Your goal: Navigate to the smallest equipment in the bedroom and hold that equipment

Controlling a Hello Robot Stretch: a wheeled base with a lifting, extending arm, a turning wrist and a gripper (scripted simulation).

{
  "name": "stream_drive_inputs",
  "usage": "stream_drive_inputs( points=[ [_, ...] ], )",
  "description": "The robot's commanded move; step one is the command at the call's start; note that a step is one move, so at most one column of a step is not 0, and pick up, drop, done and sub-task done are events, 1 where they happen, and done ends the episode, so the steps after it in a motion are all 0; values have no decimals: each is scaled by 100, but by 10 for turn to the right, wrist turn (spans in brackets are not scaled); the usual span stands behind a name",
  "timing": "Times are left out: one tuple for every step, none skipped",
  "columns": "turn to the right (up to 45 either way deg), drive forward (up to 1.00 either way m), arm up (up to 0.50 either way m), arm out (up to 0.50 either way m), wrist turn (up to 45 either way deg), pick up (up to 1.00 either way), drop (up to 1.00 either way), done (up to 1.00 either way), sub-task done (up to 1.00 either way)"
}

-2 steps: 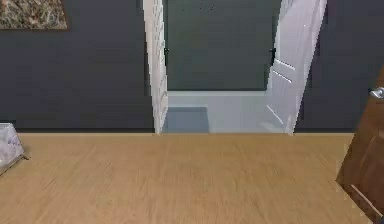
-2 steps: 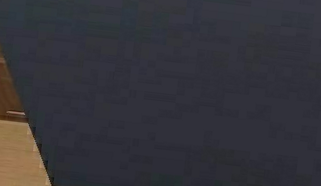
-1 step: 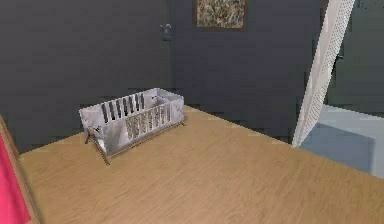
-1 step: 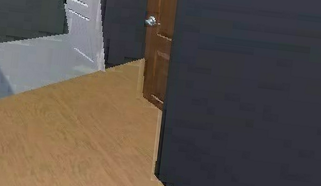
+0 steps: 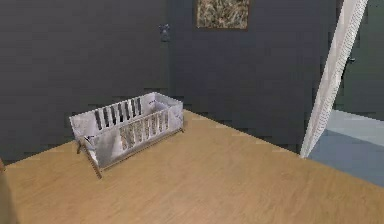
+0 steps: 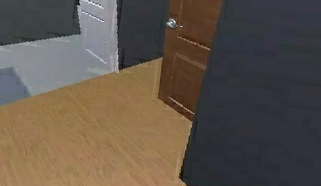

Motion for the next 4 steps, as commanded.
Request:
stream_drive_inputs(
  points=[
    [390, 0, 0, 0, 0, 0, 0, 0, 0],
    [0, 30, 0, 0, 0, 0, 0, 0, 0],
    [-450, 0, 0, 0, 0, 0, 0, 0, 0],
    [-390, 0, 0, 0, 0, 0, 0, 0, 0]
  ],
)
